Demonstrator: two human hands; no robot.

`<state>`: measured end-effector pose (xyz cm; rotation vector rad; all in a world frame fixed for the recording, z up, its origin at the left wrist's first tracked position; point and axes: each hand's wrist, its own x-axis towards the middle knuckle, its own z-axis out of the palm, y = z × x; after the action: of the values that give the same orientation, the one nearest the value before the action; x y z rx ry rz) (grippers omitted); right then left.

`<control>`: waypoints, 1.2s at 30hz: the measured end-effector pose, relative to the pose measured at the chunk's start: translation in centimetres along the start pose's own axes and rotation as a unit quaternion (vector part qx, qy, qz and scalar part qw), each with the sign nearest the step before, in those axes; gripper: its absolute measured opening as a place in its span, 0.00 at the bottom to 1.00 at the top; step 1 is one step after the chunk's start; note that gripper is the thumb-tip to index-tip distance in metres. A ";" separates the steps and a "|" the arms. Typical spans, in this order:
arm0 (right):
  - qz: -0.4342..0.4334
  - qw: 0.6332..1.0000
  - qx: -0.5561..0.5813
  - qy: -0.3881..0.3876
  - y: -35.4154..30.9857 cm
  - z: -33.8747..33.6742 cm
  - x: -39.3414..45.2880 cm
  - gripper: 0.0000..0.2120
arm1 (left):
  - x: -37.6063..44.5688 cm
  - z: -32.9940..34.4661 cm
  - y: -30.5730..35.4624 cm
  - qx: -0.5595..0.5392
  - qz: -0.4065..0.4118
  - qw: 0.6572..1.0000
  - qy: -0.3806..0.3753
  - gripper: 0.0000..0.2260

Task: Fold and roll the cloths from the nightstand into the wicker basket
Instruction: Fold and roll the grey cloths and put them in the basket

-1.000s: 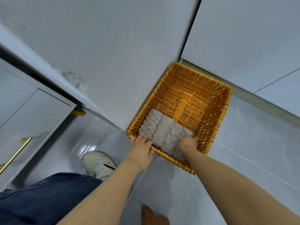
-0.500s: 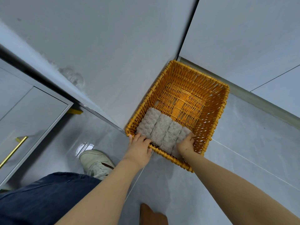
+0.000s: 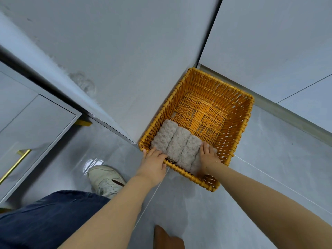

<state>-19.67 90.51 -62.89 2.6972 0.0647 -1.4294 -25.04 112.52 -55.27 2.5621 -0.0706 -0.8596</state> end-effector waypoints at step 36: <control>-0.515 0.779 0.083 0.347 -21.1 -20.0 -37.6 0.12 | -30.6 -21.8 -2.3 -0.386 0.011 0.808 0.445 0.10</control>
<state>-25.98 113.64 -21.80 3.2775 1.7405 -0.3206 -37.14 128.56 -23.46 1.8980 0.4410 0.3636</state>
